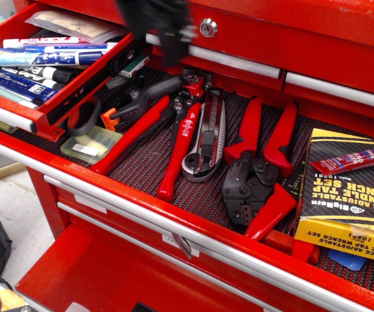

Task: Pick up glue and put into drawer

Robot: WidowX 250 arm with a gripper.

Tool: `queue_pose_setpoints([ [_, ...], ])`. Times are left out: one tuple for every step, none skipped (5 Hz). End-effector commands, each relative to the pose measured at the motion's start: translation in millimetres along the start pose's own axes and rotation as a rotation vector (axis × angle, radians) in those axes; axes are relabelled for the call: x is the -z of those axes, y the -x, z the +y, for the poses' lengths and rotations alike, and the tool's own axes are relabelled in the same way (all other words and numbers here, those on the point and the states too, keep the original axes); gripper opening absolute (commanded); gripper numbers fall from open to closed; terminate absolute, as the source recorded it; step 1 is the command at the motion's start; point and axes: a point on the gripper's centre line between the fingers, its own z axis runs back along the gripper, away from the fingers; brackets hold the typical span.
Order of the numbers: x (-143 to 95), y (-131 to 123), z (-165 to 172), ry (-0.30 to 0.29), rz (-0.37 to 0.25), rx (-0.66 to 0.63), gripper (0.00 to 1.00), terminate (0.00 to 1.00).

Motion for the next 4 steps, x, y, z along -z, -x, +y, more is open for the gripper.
queue_pose_setpoints([
  [-23,-21,-16,-0.057,-0.095,-0.101,1.0,0.0],
  [-23,-21,-16,-0.057,-0.095,-0.101,1.0,0.0],
  [-15,-34,-42,-0.077,-0.083,-0.07,1.0,0.0],
  [-2,-57,-74,-0.032,-0.067,-0.028,1.0,0.0],
])
